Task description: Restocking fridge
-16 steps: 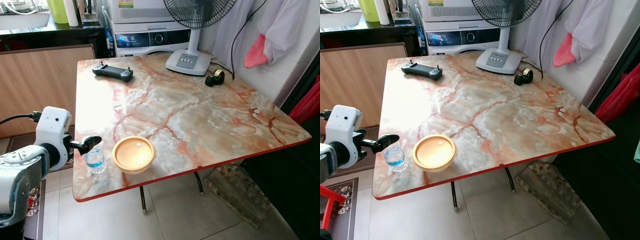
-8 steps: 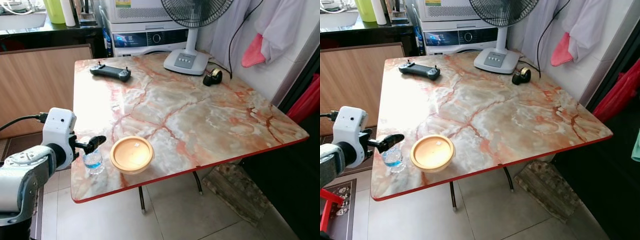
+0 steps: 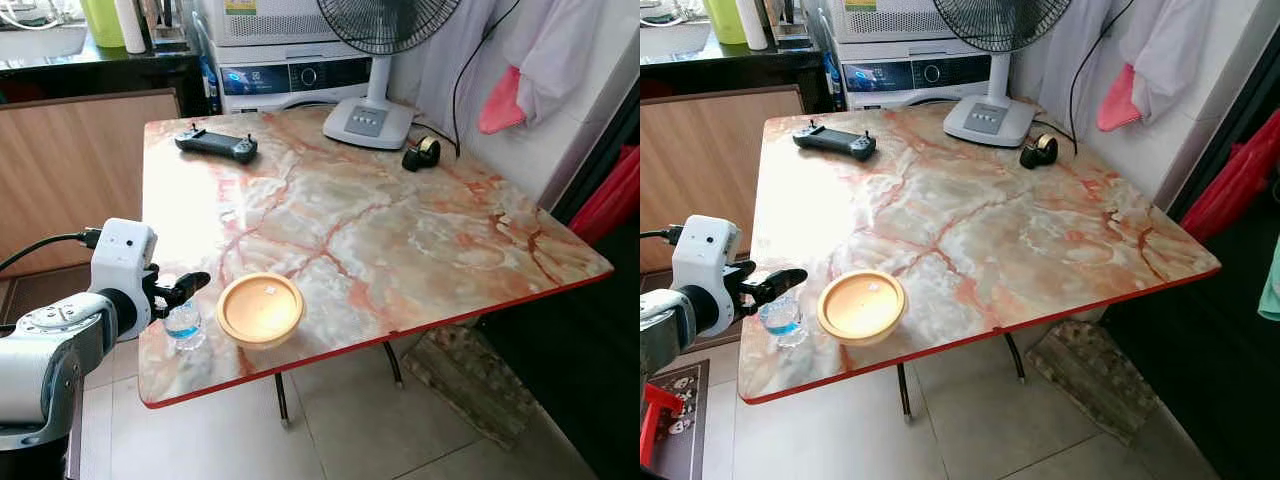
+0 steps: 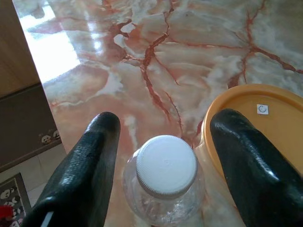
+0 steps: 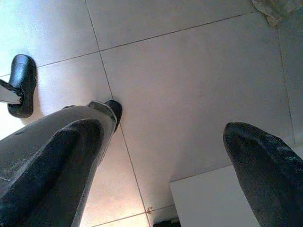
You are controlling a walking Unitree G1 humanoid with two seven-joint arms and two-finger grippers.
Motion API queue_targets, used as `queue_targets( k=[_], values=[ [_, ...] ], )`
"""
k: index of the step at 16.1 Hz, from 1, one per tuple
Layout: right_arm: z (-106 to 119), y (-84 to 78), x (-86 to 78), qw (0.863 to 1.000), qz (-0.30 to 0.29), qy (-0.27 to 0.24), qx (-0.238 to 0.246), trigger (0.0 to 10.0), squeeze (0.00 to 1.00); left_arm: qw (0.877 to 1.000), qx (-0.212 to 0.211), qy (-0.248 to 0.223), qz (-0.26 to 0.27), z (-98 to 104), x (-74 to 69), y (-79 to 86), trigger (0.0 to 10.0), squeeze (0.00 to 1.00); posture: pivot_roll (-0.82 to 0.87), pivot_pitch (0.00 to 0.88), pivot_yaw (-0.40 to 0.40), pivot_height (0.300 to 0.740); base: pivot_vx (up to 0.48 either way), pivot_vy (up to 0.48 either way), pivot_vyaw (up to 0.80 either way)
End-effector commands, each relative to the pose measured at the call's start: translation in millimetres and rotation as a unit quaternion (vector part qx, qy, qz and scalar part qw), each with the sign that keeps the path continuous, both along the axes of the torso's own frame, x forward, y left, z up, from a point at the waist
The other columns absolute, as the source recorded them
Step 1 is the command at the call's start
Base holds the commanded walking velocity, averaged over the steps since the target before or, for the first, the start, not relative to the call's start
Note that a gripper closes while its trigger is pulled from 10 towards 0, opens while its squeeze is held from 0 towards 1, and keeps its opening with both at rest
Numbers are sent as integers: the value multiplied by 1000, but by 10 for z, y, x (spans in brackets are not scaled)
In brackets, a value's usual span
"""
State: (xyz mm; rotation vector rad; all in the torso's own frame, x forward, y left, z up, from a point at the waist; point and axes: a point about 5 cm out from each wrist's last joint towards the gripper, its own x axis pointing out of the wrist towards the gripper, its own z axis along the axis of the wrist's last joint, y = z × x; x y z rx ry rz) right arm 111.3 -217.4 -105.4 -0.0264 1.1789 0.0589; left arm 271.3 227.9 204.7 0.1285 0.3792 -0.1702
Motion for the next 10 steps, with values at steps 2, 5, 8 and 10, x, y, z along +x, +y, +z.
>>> queue_targets(
  k=[2,5,8,10],
  values=[
    [7,-37,-1,1000,5,4,-5,10000,0,1000,2,6,-4,-8,-16,-14,7098,0,205,0,-90,740,0,0,0],
    [7,-30,4,1000,7,3,-4,10000,0,1000,5,11,-3,-4,-33,-10,8863,0,206,0,-88,740,0,0,0],
    [5,-23,5,1000,8,4,-3,10000,0,1000,6,15,-5,2,-54,-14,9020,0,213,0,-86,740,0,0,0],
    [5,-16,7,1000,8,4,-3,10000,0,1000,8,16,-6,4,-59,-10,8471,0,213,0,-85,740,0,0,0]
  ],
)
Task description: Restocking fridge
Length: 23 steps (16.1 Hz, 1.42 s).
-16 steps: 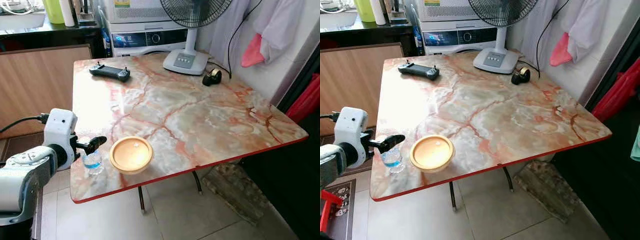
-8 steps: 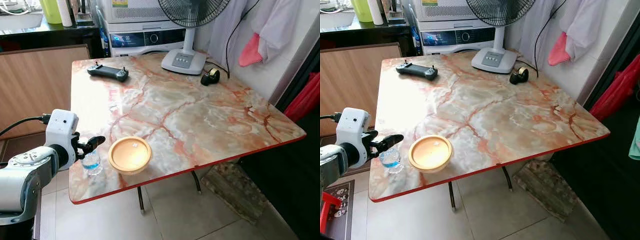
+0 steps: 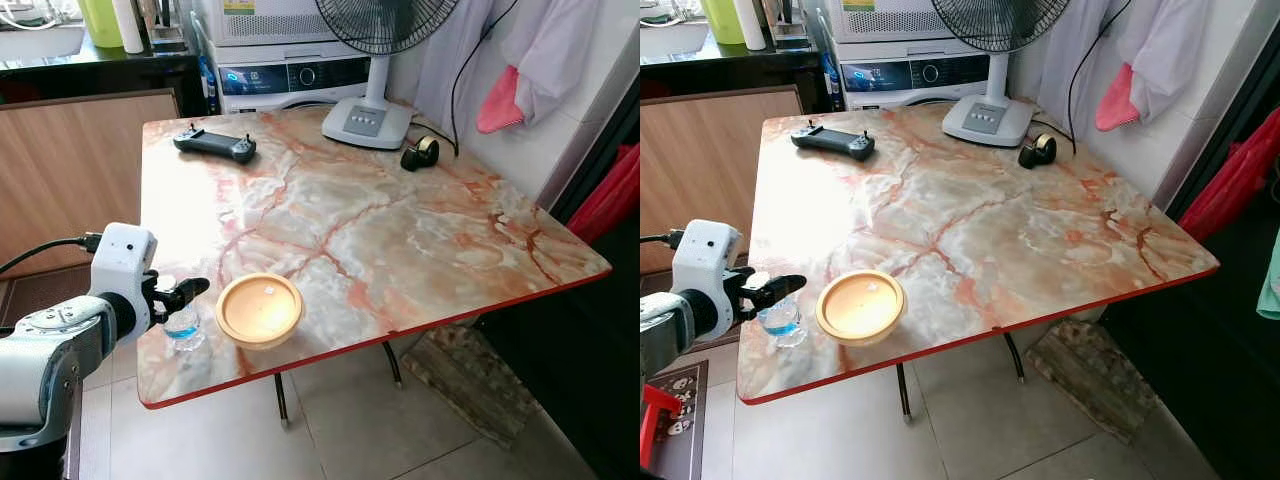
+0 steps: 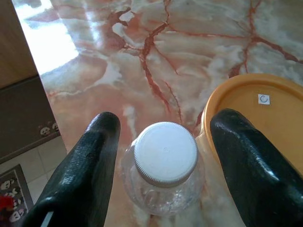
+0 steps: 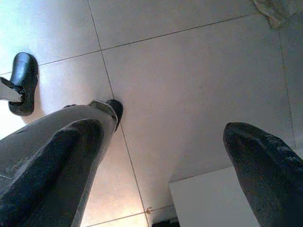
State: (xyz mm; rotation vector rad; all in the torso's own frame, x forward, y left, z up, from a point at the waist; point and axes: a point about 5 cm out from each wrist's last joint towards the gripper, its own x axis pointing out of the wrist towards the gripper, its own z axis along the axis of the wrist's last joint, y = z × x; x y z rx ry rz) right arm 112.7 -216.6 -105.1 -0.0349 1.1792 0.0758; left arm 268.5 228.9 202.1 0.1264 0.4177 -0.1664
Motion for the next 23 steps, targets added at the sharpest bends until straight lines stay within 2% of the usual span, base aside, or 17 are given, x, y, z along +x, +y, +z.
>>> queue_targets(
  k=[1,2,10,16,19,20,21,22,23],
  values=[
    [2,-24,-6,1000,0,3,-3,10000,0,1000,7,-3,-10,32,-32,-22,7725,0,213,0,-85,740,0,0,0],
    [2,-18,-4,1000,1,3,-2,10000,0,1000,8,-2,-10,28,-31,-15,0,0,215,0,-83,740,0,0,0],
    [0,-10,-1,1000,10,8,-2,10000,0,1000,9,8,-9,-19,-61,-8,0,0,215,0,-82,740,0,0,0],
    [0,-10,-2,1000,10,9,-2,10000,0,1000,23,-3,6,18,-50,44,0,0,218,0,-83,740,0,0,0],
    [0,-9,-2,1000,10,9,-1,10000,0,996,64,-29,52,89,-39,182,0,0,220,0,-84,740,0,0,0],
    [0,-8,-3,1000,10,9,0,10000,0,988,76,-80,108,243,-10,333,0,0,226,0,-86,740,0,0,0],
    [-1,-7,-4,1000,11,9,0,10000,0,984,76,-98,129,301,-11,396,0,0,227,0,-86,740,0,0,0],
    [-1,-6,-4,1000,11,9,0,10000,0,971,87,-126,185,385,-53,579,0,0,231,0,-85,740,0,0,0],
    [-1,-5,-3,1000,11,9,0,10000,0,958,109,-134,227,391,-109,732,0,0,231,0,-85,740,0,0,0]
  ],
)
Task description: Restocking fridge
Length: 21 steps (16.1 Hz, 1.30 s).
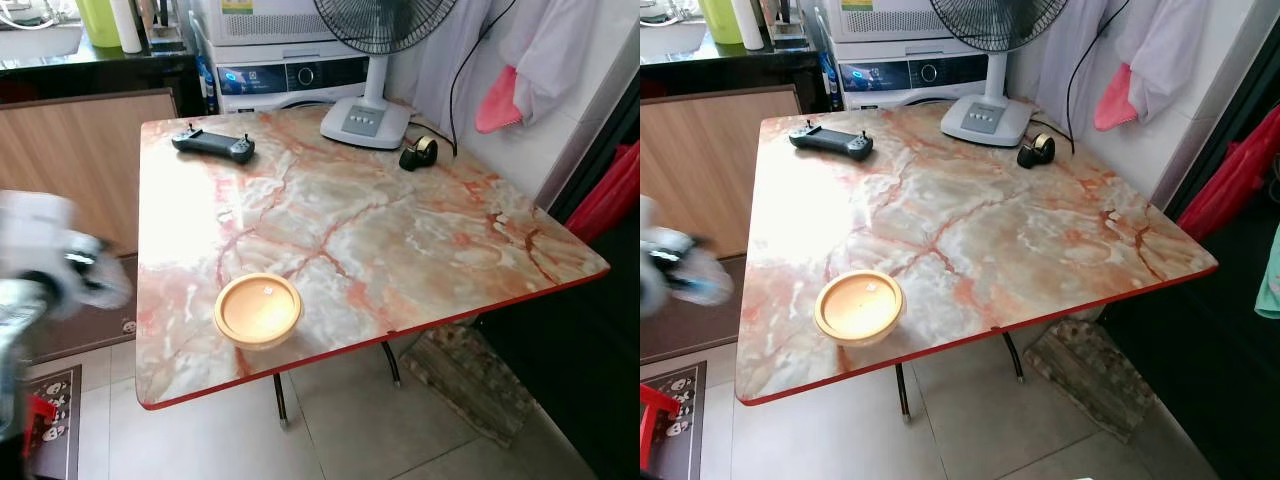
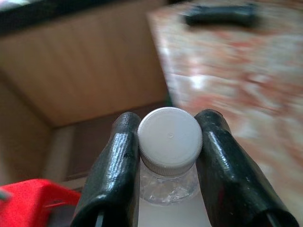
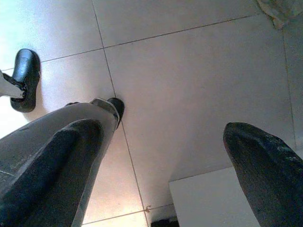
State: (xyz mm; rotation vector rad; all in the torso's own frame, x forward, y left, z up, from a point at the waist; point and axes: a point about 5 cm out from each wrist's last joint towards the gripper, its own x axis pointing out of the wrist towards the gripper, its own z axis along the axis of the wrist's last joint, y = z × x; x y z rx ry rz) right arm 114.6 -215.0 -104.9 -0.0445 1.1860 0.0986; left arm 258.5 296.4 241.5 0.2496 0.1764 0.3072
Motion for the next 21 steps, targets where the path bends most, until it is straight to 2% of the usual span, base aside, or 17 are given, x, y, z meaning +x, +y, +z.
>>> queue_targets(
  k=[1,2,3,4,5,6,8,9,10,11,12,13,15,17,21],
  values=[
    [-3,-20,-22,1000,-4,4,-1,10000,0,999,4,10,49,-119,-88,190,0,0,231,0,-85,740,0,0,0],
    [-3,-19,-22,1000,-5,3,0,10000,0,998,-6,18,59,-219,-134,248,0,0,231,0,-85,740,0,0,0],
    [-2,-22,-22,1000,-5,3,0,10000,0,997,-20,35,73,-443,-221,336,4549,0,235,0,-84,740,0,0,0],
    [-2,-23,-22,1000,-5,4,0,10000,0,995,-31,55,83,-667,-296,388,10000,0,234,0,-84,740,0,0,0],
    [-2,-24,-22,1000,-6,4,0,10000,0,993,-38,67,90,-801,-344,409,10000,0,229,0,-80,740,0,0,0],
    [-3,-27,-26,1000,-8,4,0,10000,0,987,-52,100,118,-1225,-524,462,10000,0,225,0,-79,740,0,0,0],
    [-4,-29,-32,1000,-10,4,0,10000,0,979,-40,159,122,-1709,-683,438,10000,0,218,0,-79,740,0,0,0],
    [-4,-29,-32,1000,-10,4,-1,10000,0,977,-28,179,116,-1820,-720,418,10000,0,218,0,-79,740,0,0,0],
    [-5,-30,-36,1000,-19,2,-1,10000,0,970,-13,233,68,-2166,-773,248,10000,0,216,0,-75,740,0,0,0],
    [-6,-29,-38,1000,-22,1,-1,10000,0,967,-8,252,46,-2280,-788,171,10000,0,213,0,-73,740,0,0,0],
    [-8,-22,-42,1000,-27,-1,1,10000,0,958,-25,285,12,-2550,-817,-11,10000,0,203,0,-67,740,0,0,0],
    [-8,-22,-42,1000,-27,-1,1,10000,0,958,-25,285,12,-2550,-817,-11,10000,0,203,0,-67,740,0,0,0],
    [-14,0,-52,999,-38,-6,6,10000,0,929,-63,365,-21,-3005,-992,-300,10000,0,173,0,-43,740,0,0,0],
    [-19,9,-67,999,-45,-8,9,10000,0,914,-79,398,-31,-3165,-1132,-424,10000,0,157,0,-41,740,0,0,0],
    [-25,0,-91,999,-43,-2,4,10000,0,918,-86,388,-3,-3242,-1175,-441,10000,0,160,0,-45,740,0,0,0]
  ],
)
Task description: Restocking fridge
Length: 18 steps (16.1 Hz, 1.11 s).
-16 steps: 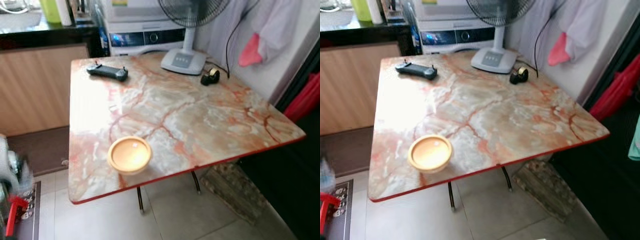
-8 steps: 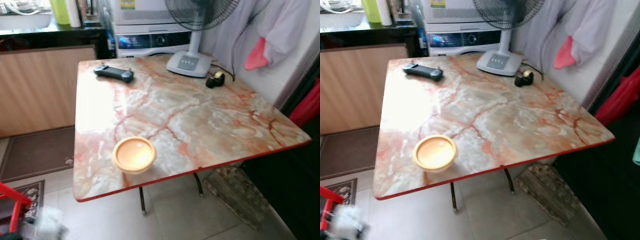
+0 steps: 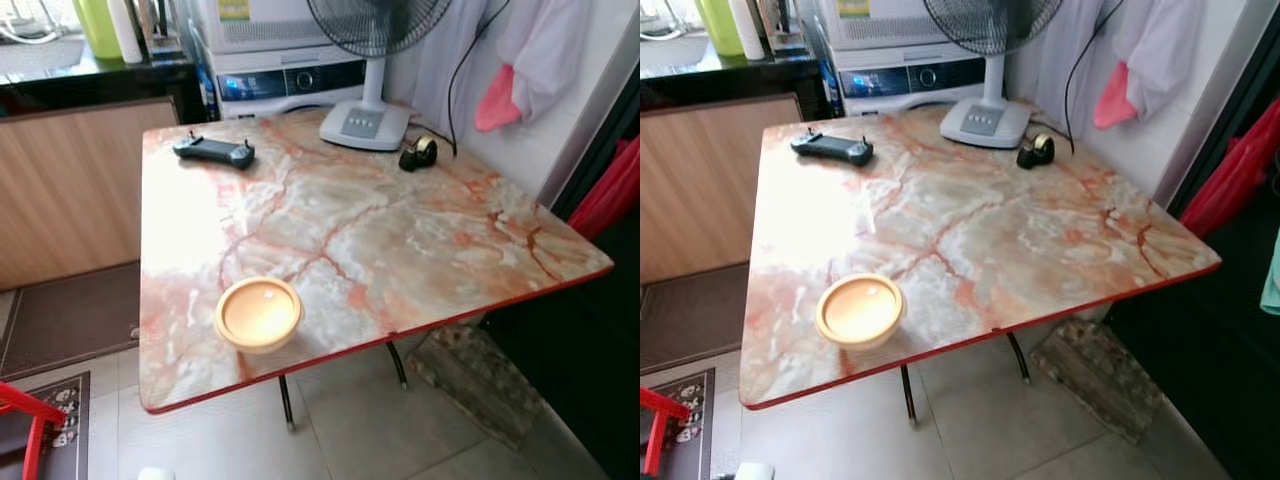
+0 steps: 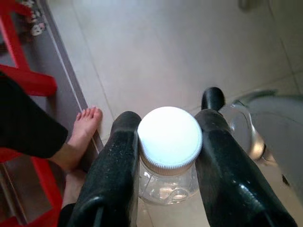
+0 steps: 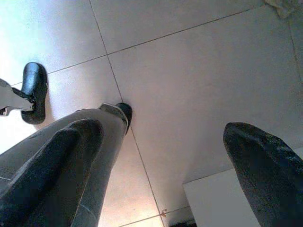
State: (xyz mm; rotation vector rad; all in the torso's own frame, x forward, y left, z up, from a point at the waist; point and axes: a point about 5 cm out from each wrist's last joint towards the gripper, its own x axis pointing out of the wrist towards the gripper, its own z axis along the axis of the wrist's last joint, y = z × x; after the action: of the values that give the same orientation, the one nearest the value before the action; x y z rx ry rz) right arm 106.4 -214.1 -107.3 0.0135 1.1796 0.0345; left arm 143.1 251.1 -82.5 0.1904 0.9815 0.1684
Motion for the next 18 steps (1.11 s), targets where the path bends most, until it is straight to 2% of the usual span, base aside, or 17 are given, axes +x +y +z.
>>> queue_targets(
  k=[1,4,8,18],
  values=[
    [-2,-13,-15,1000,-1,1,-2,10000,0,999,8,-1,34,-18,-47,43,10000,0,165,0,-48,740,0,0,0],
    [-2,-16,-22,1000,-1,1,-2,10000,0,999,20,4,45,-36,-95,69,10000,0,166,0,-49,740,0,0,0],
    [1,-21,-13,1000,-7,-1,-3,10000,0,998,16,11,63,-72,-165,59,10000,0,167,0,-51,740,0,0,0],
    [8,-36,4,1000,-10,-2,-2,10000,0,997,9,47,63,-138,-318,35,10000,0,166,0,-57,740,0,346,0]
  ],
)
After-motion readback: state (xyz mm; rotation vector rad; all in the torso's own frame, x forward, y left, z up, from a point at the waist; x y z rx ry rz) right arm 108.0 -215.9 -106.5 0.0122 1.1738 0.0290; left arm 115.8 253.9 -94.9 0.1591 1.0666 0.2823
